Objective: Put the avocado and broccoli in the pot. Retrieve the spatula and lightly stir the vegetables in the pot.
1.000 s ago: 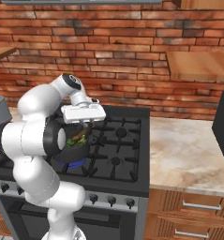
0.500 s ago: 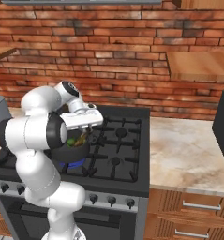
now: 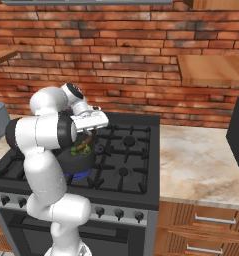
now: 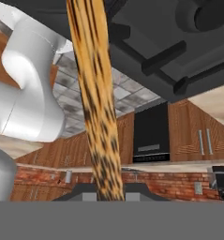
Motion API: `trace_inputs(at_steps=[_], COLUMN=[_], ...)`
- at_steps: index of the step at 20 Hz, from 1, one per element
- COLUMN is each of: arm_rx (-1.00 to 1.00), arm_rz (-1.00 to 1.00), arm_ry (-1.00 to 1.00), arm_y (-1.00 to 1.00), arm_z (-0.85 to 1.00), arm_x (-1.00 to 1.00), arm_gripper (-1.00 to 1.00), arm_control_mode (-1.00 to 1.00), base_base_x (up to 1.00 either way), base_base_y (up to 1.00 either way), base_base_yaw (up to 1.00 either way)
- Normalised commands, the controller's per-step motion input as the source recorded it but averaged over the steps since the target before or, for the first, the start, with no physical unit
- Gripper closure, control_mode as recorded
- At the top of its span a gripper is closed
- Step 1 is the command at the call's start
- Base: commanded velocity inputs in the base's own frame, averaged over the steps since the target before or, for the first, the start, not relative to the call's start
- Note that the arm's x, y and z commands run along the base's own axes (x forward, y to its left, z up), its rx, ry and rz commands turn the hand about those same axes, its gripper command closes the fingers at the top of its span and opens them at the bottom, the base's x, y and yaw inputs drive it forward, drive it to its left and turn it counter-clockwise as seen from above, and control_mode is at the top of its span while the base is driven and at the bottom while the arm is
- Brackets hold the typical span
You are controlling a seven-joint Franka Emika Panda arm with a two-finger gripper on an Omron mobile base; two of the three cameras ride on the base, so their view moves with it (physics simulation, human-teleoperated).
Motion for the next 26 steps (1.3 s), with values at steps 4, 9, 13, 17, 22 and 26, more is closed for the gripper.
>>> trace_inputs(at_steps=[4, 9, 13, 17, 22, 26], arm_rx=[-0.03, 0.0, 0.0, 0.0, 0.02, 0.02], arm_rz=[0.0, 0.0, 0.01, 0.01, 0.0, 0.0], arm_ry=[0.0, 0.0, 0.0, -0.05, -0.14, -0.12], arm_y=[0.16, 0.08, 0.0, 0.0, 0.0, 0.0], arm_z=[-0.01, 0.0, 0.01, 0.21, 0.44, 0.45], arm_x=[0.39, -0.02, -0.49, -0.5, -0.07, 0.0], arm_gripper=[1.0, 1.0, 1.0, 1.0, 1.0, 1.0], arm_control_mode=[-1.0, -1.0, -1.0, -1.0, -1.0, -1.0], base_base_x=[0.0, 0.0, 0.0, 0.0, 0.0, 0.0], base_base_y=[0.0, 0.0, 0.0, 0.0, 0.0, 0.0], base_base_yaw=[0.0, 0.0, 0.0, 0.0, 0.0, 0.0])
